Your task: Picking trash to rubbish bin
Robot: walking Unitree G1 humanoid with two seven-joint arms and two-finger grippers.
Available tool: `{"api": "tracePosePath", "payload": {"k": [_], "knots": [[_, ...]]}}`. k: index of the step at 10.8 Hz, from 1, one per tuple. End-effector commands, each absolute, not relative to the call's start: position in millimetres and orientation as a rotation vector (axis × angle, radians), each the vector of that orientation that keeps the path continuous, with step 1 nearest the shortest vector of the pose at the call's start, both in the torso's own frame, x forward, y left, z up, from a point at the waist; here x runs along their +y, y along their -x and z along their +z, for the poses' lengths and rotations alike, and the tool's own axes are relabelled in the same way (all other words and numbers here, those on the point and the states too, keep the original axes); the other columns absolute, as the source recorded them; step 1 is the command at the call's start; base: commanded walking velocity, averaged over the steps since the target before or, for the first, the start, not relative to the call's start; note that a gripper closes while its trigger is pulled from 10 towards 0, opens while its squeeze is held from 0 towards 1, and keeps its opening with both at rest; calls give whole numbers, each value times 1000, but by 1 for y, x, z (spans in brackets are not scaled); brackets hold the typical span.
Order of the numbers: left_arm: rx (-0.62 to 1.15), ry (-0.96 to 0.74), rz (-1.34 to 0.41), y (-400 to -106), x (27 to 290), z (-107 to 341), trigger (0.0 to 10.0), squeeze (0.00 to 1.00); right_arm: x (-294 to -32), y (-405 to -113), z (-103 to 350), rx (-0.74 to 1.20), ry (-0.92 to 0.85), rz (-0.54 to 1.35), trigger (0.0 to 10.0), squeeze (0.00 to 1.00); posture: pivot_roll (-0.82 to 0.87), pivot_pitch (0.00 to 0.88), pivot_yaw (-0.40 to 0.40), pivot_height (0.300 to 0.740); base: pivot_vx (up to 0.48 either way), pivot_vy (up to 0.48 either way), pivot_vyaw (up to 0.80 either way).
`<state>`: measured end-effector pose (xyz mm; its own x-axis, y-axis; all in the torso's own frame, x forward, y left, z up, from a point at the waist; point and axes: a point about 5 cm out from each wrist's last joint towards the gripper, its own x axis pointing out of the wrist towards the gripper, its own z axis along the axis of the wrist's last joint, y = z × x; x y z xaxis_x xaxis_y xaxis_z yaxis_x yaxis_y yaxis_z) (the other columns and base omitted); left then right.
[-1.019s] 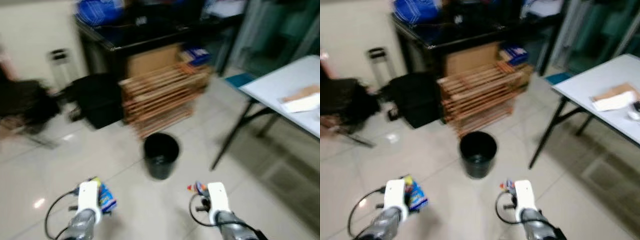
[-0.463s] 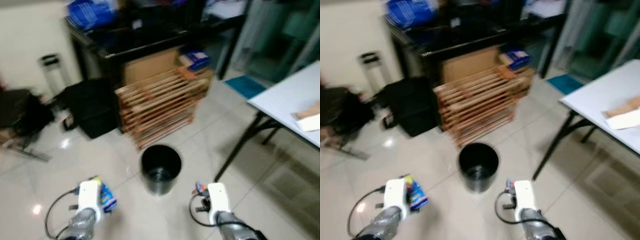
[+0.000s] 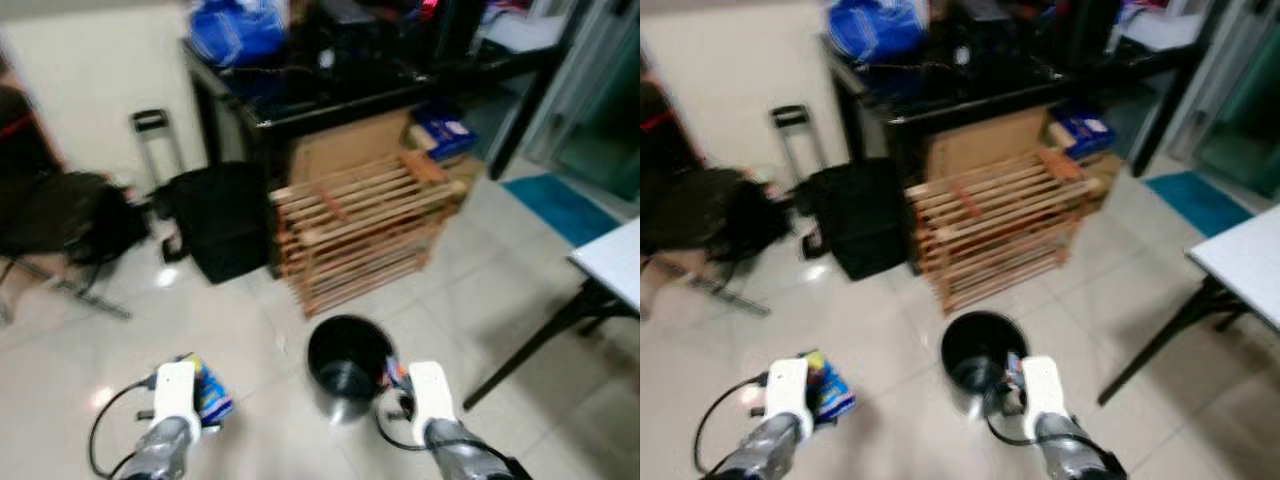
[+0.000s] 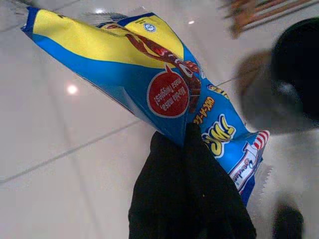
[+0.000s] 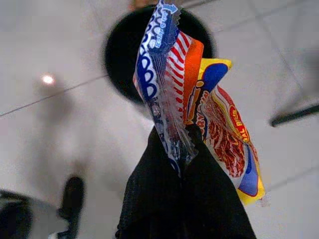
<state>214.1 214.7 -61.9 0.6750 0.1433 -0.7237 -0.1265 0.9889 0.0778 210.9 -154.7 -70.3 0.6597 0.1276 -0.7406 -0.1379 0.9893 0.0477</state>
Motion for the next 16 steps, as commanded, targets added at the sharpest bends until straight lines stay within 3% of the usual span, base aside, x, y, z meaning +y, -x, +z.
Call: {"api": "tracePosePath", "payload": {"k": [1, 10, 16], "knots": [[810, -22, 125, -218, 206, -62, 10000, 0, -162, -210, -71, 847, 27, 133, 10000, 0, 70, 11, -29, 740, 435, 0, 0], [810, -25, 113, -218, 205, -62, 10000, 0, -162, -210, -71, 852, 30, 132, 10000, 0, 70, 5, -27, 740, 430, 0, 0], [818, -29, 88, -217, 202, -63, 10000, 0, -165, -213, -70, 857, 51, 100, 10000, 0, 79, 16, -26, 740, 0, 0, 0]]}}
